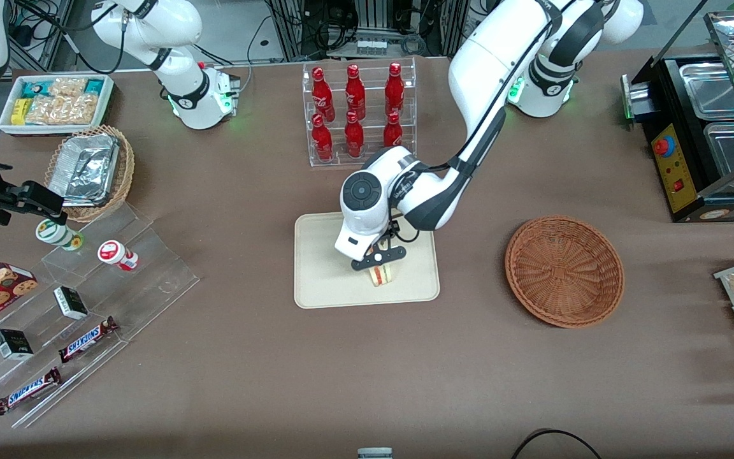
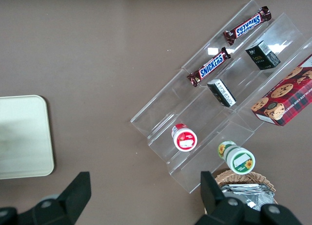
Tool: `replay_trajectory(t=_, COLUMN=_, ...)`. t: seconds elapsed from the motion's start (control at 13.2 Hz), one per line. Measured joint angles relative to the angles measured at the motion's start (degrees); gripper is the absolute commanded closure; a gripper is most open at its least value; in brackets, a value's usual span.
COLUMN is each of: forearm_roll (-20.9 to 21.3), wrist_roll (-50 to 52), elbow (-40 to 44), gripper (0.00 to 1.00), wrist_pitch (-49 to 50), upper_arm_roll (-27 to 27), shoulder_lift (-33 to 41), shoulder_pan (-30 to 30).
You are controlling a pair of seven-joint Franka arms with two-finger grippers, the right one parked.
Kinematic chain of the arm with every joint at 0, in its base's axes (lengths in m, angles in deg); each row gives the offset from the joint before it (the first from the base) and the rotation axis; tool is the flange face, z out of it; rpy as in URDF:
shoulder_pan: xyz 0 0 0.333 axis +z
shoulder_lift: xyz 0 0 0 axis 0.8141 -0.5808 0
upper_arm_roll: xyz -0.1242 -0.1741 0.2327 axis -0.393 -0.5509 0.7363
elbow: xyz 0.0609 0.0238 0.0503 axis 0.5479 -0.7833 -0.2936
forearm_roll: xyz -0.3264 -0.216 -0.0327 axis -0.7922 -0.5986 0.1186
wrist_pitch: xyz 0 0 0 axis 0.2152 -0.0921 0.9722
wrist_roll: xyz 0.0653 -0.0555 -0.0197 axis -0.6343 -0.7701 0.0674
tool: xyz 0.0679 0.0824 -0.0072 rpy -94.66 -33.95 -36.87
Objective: Place sandwich from basket to tray
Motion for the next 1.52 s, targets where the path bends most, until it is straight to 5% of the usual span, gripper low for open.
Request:
replay_trajectory(t=0.68, forearm_roll=0.48, wrist_roll=-8.70, elbow=3.21, gripper=0.00, wrist_pitch=18.50, upper_arm_roll=0.32, shoulder_lift=11.70, shoulder_pan=5.35)
replay_trajectory(t=1.52, forearm_roll=0.26, wrist_roll=-46.54, elbow=-15.49, gripper=0.00, wrist_pitch=23.78, upper_arm_roll=0.63, shoulder_lift=32.81, shoulder_pan=30.04)
